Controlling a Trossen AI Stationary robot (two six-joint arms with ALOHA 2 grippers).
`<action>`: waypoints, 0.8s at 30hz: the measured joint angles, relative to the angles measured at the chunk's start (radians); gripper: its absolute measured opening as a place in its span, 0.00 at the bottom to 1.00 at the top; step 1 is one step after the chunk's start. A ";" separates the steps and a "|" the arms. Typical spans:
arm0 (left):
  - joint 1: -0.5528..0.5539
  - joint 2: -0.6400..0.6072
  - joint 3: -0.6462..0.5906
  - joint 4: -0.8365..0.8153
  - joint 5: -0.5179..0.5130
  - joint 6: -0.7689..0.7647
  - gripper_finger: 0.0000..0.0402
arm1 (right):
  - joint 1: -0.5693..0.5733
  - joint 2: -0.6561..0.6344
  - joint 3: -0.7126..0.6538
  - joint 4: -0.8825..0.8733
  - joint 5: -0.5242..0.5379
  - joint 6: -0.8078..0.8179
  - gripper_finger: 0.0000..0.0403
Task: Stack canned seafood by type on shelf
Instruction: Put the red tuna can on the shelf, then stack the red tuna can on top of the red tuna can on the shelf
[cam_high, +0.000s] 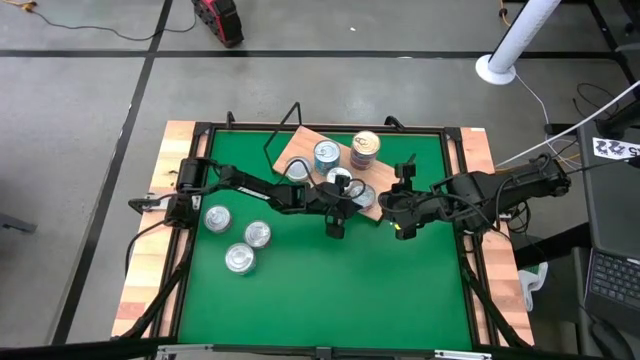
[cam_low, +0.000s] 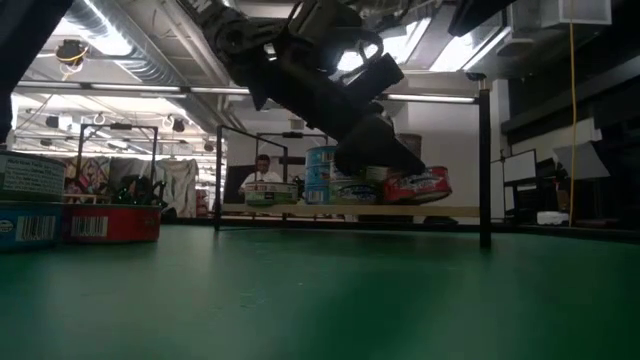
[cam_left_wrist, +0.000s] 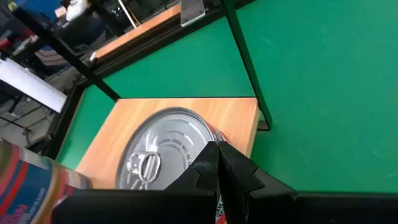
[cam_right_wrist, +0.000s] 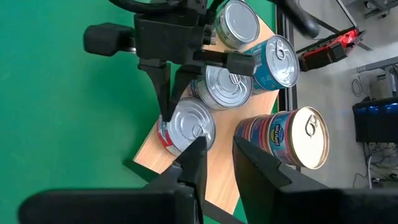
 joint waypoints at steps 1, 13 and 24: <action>0.000 0.002 0.000 0.002 0.000 0.012 0.01 | 0.000 0.000 0.000 0.002 -0.005 0.000 0.20; 0.000 0.006 0.000 0.033 -0.005 0.016 0.16 | 0.000 0.000 0.000 0.017 -0.011 0.000 0.20; -0.041 -0.080 0.007 -0.007 -0.005 -0.170 0.27 | 0.000 0.000 0.000 0.016 -0.056 0.036 0.20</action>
